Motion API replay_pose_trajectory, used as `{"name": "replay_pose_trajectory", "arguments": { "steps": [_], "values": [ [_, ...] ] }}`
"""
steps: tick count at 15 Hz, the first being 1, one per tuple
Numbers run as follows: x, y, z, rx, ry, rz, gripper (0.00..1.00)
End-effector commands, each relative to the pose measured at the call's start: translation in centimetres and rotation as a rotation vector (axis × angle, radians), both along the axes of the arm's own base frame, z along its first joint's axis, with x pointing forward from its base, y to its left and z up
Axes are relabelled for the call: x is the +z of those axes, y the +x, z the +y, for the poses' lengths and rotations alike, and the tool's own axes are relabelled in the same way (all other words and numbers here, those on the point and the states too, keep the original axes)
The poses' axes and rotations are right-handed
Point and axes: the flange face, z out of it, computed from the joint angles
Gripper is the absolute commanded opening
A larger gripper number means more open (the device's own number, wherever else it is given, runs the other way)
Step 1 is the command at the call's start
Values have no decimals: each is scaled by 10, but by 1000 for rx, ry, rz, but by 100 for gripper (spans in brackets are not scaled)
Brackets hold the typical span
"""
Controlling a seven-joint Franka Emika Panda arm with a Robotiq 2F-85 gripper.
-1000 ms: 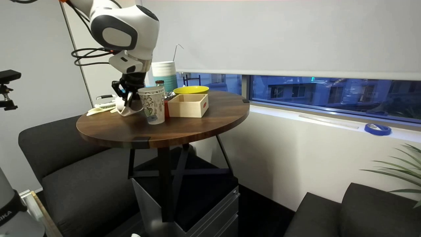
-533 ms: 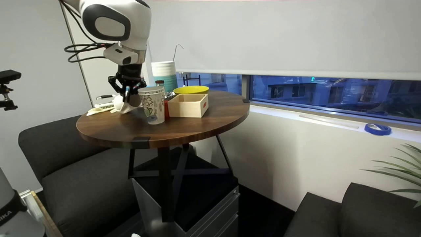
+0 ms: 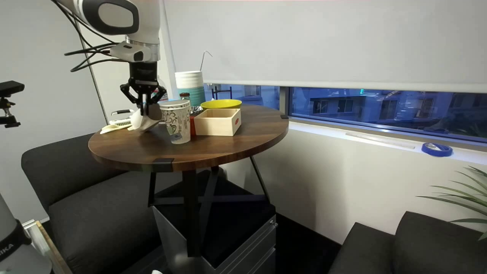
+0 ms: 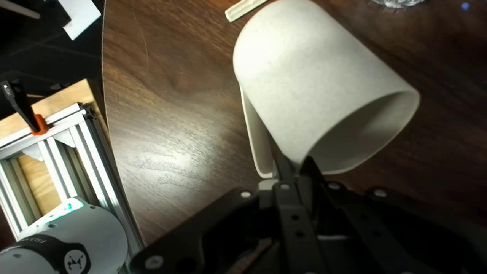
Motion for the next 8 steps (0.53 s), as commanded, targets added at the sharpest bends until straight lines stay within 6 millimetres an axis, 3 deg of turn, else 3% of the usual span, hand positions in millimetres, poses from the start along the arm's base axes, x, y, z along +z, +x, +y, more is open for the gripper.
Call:
{"name": "replay_pose_trajectory", "arguments": {
  "steps": [1, 8],
  "values": [
    [20, -8, 7, 5, -113, -42, 3],
    [35, -16, 28, 68, -285, -69, 3]
  ]
}}
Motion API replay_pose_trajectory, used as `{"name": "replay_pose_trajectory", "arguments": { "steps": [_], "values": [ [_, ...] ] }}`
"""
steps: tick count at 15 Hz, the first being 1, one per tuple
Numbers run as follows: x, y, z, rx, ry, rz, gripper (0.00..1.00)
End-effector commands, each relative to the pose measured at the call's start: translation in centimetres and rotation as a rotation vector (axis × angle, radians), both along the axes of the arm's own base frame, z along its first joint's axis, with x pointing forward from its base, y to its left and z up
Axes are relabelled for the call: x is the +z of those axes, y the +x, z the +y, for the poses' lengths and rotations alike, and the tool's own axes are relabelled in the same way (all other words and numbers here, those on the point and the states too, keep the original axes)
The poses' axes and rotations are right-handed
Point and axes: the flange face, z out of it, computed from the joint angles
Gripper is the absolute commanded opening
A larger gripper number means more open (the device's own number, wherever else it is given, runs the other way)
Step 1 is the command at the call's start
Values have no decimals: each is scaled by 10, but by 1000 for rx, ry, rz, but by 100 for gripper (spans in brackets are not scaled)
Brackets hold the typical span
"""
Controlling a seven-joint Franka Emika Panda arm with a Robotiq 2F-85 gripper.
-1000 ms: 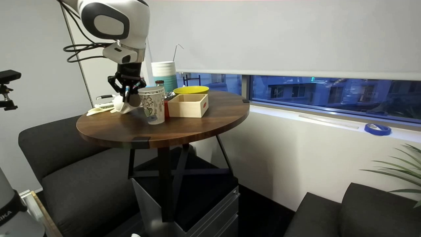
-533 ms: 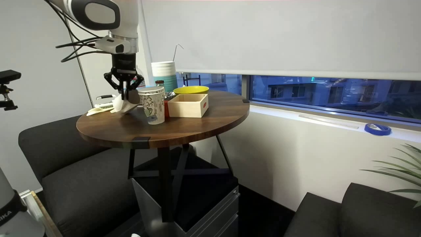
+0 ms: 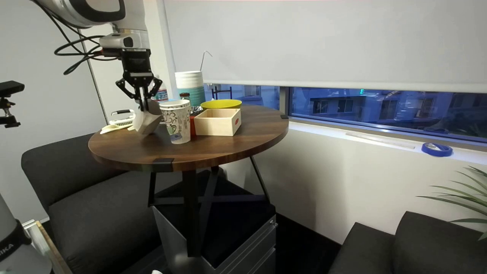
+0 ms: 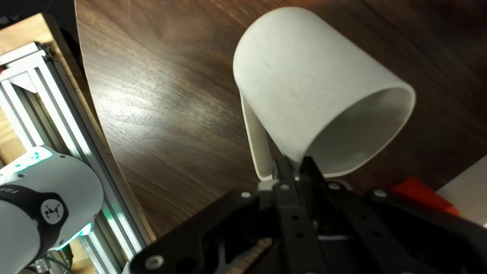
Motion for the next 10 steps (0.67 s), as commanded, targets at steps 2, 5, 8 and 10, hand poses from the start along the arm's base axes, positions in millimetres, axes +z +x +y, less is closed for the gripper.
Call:
{"name": "replay_pose_trajectory", "arguments": {
  "steps": [2, 5, 8, 10],
  "values": [
    [14, -6, 15, 27, -121, -36, 3],
    [16, -9, 28, 35, -219, -49, 3],
    [14, -10, 41, 41, -256, -54, 3],
    [14, -11, 47, 53, -266, -48, 3]
  ]
}}
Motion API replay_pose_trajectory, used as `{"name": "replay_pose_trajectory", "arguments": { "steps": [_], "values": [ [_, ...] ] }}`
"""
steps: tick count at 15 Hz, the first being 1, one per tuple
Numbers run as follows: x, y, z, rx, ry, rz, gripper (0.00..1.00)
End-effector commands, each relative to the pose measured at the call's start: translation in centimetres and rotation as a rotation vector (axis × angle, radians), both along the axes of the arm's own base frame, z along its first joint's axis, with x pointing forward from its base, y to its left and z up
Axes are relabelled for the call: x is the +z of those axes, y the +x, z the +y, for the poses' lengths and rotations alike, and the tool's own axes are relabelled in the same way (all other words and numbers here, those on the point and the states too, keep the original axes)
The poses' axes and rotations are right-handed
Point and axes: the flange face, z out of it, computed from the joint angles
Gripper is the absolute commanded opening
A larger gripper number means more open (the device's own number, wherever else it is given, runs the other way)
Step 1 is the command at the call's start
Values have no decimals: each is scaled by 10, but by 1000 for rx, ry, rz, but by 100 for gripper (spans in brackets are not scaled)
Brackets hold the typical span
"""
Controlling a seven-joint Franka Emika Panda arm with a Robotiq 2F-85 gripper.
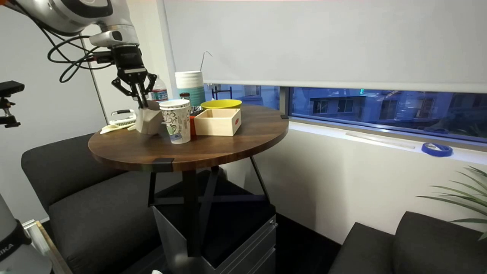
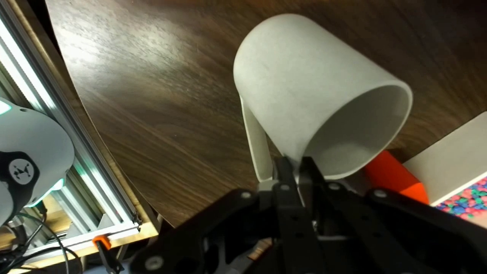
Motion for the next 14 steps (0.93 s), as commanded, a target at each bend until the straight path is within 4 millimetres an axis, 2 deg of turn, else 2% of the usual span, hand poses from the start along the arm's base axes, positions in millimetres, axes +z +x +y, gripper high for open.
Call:
{"name": "replay_pose_trajectory", "arguments": {
  "steps": [1, 2, 8, 11, 14],
  "values": [
    [5, -5, 10, -2, -46, -16, 36],
    [5, -5, 10, -3, -48, -12, 37],
    [19, -8, 1, -25, -47, -41, 78],
    [35, -12, -12, -139, 26, -79, 98],
    [55, -18, -30, -269, 99, -104, 100]
  ]
}}
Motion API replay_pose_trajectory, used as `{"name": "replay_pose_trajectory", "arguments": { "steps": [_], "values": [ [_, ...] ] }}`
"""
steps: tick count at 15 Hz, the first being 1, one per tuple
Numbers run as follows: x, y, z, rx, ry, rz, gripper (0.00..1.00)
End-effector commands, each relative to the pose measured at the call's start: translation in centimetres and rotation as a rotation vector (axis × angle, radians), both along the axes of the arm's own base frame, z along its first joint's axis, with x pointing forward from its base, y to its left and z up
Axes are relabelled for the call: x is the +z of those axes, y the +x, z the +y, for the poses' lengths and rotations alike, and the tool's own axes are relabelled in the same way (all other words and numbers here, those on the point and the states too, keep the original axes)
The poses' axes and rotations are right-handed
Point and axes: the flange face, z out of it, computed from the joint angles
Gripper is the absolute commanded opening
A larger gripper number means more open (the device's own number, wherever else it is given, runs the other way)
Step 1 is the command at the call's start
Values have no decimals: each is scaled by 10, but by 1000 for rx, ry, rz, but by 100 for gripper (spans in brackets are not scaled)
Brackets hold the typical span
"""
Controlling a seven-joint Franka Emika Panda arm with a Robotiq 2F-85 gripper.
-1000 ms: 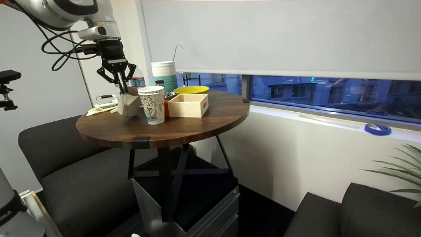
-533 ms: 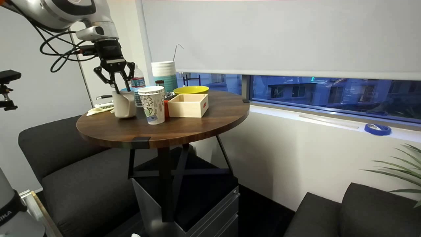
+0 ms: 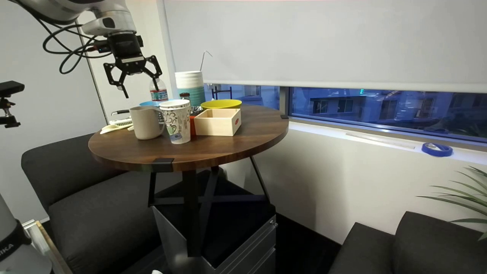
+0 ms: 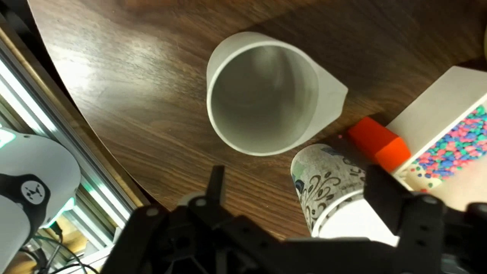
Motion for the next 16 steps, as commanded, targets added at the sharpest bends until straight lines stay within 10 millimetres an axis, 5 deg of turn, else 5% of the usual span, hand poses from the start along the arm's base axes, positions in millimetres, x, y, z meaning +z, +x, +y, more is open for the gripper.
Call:
{"name": "replay_pose_trajectory", "arguments": {
  "steps": [1, 7, 16],
  "values": [
    [31, -12, -19, -156, 104, -42, 100],
    [67, -27, -36, 43, 77, -90, 100],
    [98, -25, -27, 517, -8, 67, 100]
  ]
}}
